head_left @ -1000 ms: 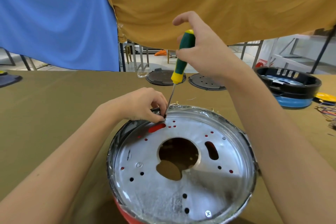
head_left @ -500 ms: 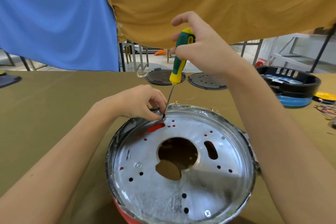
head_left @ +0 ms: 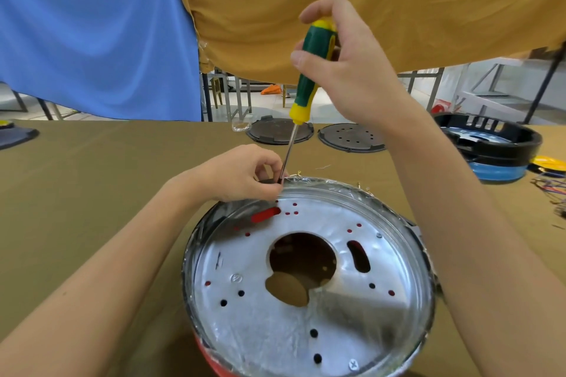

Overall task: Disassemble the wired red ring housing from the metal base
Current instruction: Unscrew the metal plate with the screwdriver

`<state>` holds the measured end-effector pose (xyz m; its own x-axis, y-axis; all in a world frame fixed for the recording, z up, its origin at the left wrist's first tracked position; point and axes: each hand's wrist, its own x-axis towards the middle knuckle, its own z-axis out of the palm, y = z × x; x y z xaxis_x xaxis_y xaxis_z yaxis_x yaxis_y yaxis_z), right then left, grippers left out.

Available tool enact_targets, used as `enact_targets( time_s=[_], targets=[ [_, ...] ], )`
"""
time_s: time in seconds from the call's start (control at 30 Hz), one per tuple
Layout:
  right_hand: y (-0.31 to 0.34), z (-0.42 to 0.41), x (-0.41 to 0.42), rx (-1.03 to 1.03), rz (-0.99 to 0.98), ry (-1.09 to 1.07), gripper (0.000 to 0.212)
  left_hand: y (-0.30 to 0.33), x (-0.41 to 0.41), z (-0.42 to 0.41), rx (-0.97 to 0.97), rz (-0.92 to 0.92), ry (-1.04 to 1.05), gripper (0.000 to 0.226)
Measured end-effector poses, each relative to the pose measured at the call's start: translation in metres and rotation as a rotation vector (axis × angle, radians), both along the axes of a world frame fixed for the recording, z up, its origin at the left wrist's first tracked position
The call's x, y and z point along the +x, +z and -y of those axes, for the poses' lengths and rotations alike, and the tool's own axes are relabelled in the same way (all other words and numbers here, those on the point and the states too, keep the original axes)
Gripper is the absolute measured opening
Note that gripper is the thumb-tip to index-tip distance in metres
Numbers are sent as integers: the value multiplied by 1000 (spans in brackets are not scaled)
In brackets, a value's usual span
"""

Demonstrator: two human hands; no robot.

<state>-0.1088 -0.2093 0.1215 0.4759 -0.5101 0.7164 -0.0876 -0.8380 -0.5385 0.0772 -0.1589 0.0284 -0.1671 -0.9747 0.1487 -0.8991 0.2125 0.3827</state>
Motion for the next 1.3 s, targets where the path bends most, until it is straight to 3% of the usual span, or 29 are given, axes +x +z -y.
enact_targets(
  time_s=[0.1,0.17,0.3,0.47,0.57,0.77,0.87,0.97,1.07,1.2,1.3],
  targets=[
    [1,0,-2,2,41,-19,31,7,5,-5,23,-129,12,4],
    [2,0,-2,6,98,-46,30,16,11,-10,25,-152,42,8],
    [4,4,-5,1,200,-128,29,33,36,-23,182,34,155,4],
    [0,9,-3,43,73,-138,29,26,62,-31,498,161,329,7],
    [-3,9,1,49,-6,-119,28,14,62,-25,584,221,371,6],
    [-4,15,-2,68,-94,-114,29,17,58,-25,545,302,357,9],
    [-4,19,-4,70,-115,-125,30,28,39,-24,332,134,264,19],
    [-4,21,-7,65,-131,-140,29,24,6,-17,258,-22,186,36],
    [-4,23,-12,65,-149,-134,28,5,-12,-7,297,139,136,27],
    [-3,26,-16,56,-165,-134,28,7,-3,-10,366,53,165,16],
    [-3,27,-19,53,-170,-135,28,21,14,-18,534,87,212,25]
  ],
)
